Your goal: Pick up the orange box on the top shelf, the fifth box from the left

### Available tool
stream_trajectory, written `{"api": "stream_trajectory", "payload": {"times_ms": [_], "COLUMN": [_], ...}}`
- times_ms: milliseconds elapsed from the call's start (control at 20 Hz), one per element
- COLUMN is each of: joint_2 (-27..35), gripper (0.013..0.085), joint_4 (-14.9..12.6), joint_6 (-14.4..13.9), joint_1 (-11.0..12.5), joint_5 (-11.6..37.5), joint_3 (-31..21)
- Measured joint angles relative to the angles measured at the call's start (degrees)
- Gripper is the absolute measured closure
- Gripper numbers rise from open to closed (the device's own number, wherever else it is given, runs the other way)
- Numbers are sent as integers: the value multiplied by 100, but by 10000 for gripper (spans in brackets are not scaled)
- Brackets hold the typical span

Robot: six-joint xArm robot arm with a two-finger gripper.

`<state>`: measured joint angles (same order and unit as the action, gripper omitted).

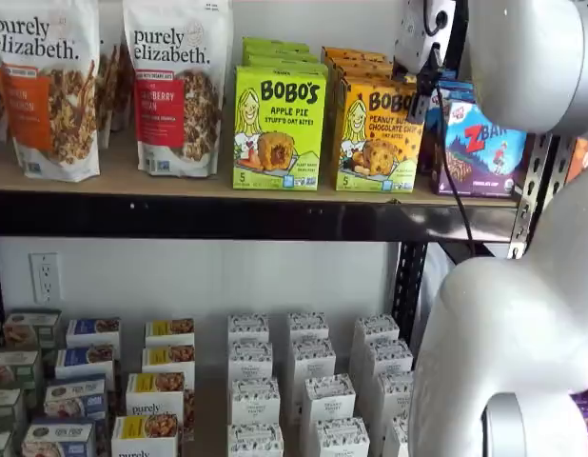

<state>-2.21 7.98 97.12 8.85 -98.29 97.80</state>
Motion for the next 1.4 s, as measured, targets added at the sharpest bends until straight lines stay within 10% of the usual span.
{"api": "stream_trajectory", "payload": {"times_ms": [350,1400], "joint_2": [-35,-9], "gripper": [330,330], "joint_4": [28,117], "joint_6": [-17,-53], "joint_1": [-18,-34], "joint_5": [42,-85], "joint_3": [-86,-43]}}
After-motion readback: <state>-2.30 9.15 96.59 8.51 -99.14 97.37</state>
